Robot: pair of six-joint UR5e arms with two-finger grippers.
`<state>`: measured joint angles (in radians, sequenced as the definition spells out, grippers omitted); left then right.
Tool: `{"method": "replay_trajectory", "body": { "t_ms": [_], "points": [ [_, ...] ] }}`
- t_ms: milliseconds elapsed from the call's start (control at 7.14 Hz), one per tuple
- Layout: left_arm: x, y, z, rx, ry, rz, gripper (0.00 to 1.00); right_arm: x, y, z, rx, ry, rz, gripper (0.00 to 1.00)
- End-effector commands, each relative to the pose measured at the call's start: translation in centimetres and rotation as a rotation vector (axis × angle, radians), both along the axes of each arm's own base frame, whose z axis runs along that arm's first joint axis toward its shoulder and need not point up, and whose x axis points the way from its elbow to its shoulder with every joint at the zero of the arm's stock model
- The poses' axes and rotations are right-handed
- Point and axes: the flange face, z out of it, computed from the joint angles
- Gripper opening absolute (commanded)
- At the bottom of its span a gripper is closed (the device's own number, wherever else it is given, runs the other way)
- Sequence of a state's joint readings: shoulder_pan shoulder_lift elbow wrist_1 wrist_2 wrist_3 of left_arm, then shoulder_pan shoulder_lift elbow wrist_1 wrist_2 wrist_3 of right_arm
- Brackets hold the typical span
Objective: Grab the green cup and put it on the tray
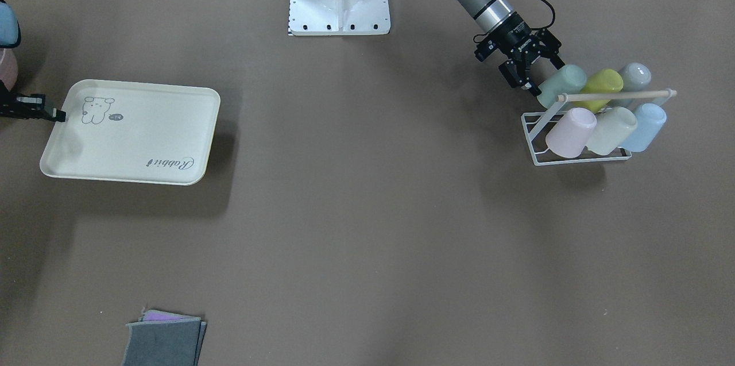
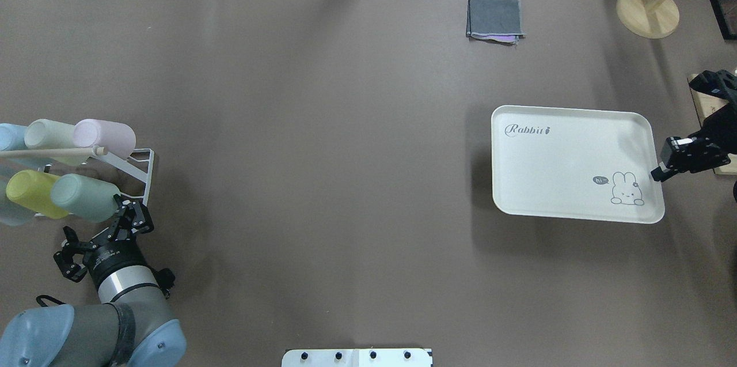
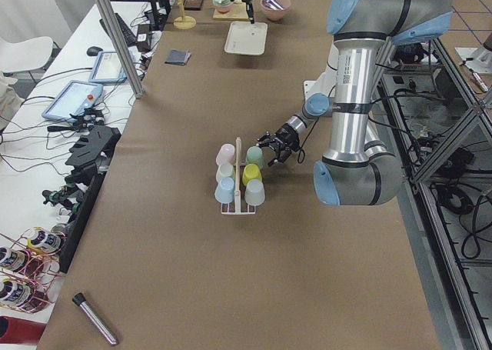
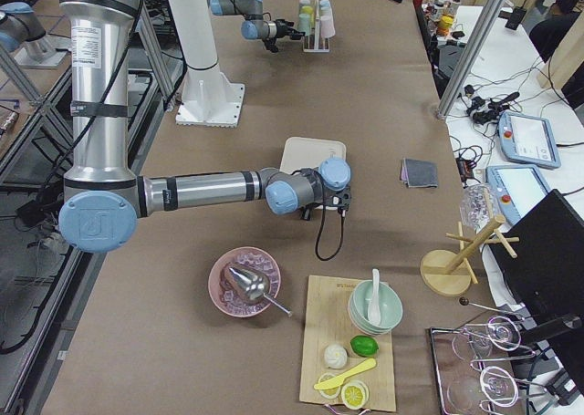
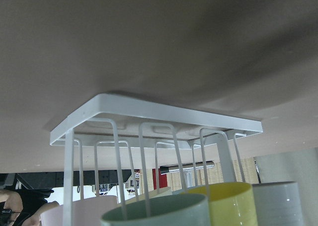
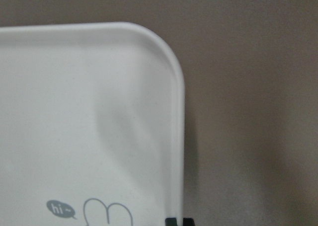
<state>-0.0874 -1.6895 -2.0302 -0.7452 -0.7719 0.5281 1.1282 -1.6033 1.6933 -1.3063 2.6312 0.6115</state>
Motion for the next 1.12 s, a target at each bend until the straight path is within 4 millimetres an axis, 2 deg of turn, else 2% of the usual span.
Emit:
{"method": "replay_trajectory", "body": {
  "t_ms": [0,280,420,700,981],
  "points": [
    [-0.1,-0.2,-0.1,0.024,-0.014,0.008,0.98,-2.5,-2.3,-4.8,0.016,-0.018,0.019,0.0],
    [-1.2,-0.5,-0.9,0.039,-0.048,0.007,0.98,-7.7,-2.0,-10.2,0.018,0.009,0.027,0.0],
    [-1.6,-0.5,-0.6,0.037,-0.087,0.005,0.98,-10.6,-1.4,-12.8,0.008,0.021,0.035,0.0],
    [-1.5,-0.6,-0.4,0.055,-0.088,-0.001,0.98,-15.9,-0.1,-17.5,0.028,0.017,0.023,0.0],
    [-1.2,-0.3,0.5,0.073,-0.072,-0.029,0.98,-22.6,1.8,-22.4,0.068,0.015,-0.002,0.0]
  ]
}}
